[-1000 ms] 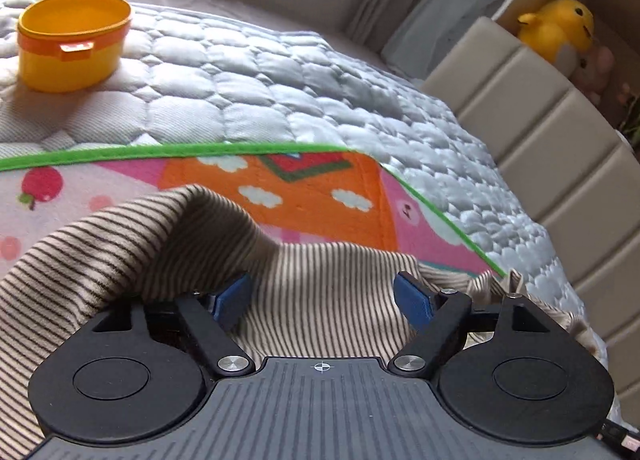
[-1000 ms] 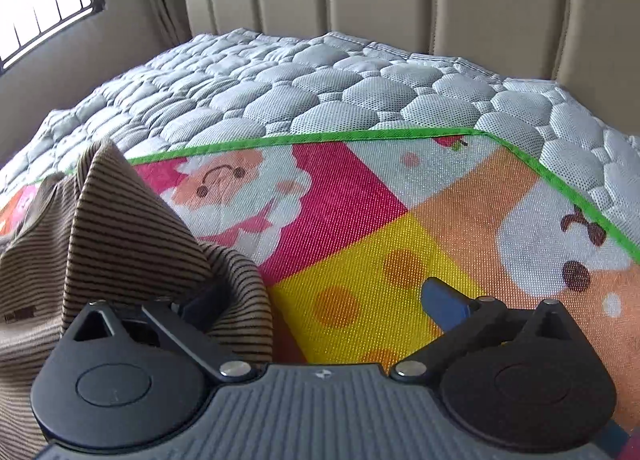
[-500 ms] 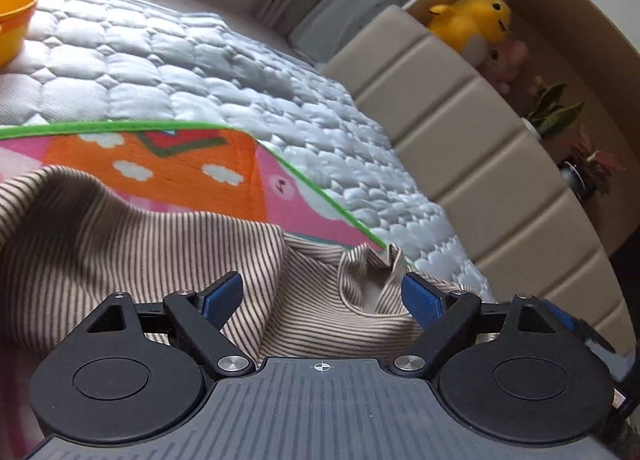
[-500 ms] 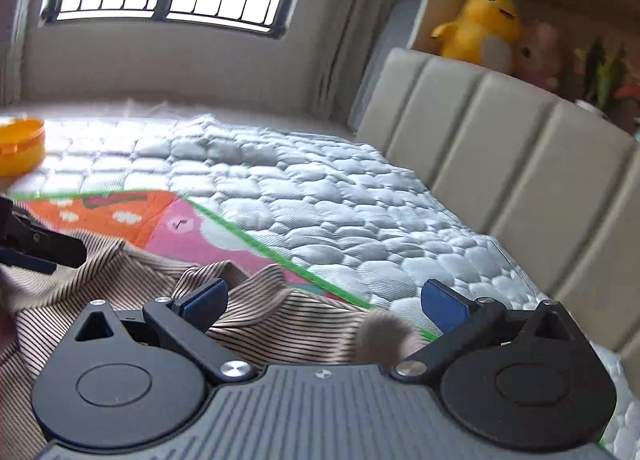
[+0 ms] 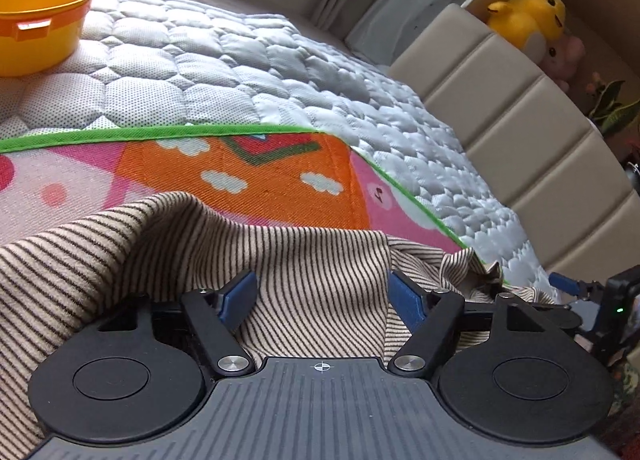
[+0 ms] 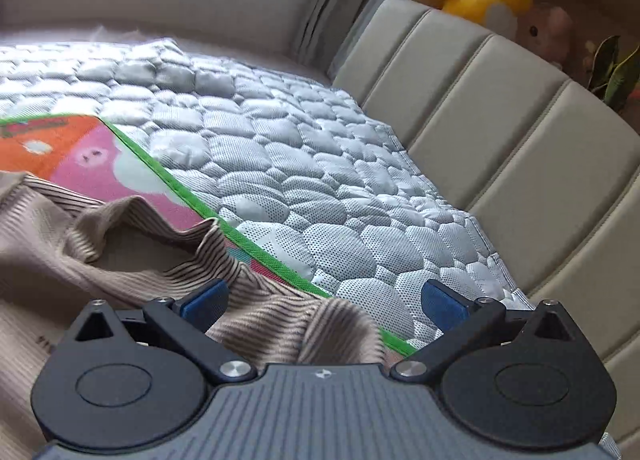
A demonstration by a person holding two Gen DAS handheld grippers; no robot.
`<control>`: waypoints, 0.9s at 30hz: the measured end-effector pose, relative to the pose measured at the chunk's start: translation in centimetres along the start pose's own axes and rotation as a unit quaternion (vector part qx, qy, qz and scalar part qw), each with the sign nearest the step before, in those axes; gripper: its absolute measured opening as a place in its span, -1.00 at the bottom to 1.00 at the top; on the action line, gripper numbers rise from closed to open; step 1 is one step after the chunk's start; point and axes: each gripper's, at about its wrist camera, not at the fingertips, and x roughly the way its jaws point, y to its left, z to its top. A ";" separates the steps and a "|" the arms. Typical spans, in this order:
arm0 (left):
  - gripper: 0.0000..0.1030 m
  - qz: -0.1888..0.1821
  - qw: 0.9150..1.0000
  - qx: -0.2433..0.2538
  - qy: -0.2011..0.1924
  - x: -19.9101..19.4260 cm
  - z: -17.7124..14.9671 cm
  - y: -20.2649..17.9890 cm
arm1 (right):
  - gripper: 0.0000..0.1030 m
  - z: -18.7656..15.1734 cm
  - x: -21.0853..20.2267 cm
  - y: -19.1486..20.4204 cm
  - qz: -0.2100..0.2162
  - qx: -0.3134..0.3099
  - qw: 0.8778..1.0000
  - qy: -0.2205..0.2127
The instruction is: Fold clothes
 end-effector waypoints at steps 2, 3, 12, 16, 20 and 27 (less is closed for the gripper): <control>0.59 -0.004 1.000 0.000 0.001 0.0 0.0 0.0 | 1.00 -1.6 -3.7 -1.2 0.028 -0.008 1.000 0.010; 0.61 -0.005 1.000 -0.001 0.001 0.0 0.0 -0.1 | 0.99 -2.8 -5.5 -1.5 0.041 -0.019 0.999 0.023; 0.72 0.003 1.000 -0.011 0.005 -0.6 -0.4 -0.7 | 0.99 -12.0 -16.0 1.0 0.127 -0.172 0.970 0.111; 0.83 0.014 1.000 0.002 0.013 -1.5 -1.1 -1.8 | 0.99 -14.4 -14.2 1.6 0.033 -0.222 0.970 0.089; 0.84 0.029 0.999 0.016 0.021 -2.8 -2.0 -2.9 | 0.99 -13.6 -11.2 -3.6 -0.125 -0.110 0.984 0.056; 0.90 0.054 0.998 0.001 0.016 -6.5 -2.5 -2.5 | 0.99 -15.5 -7.0 -15.4 -0.275 0.157 0.942 0.108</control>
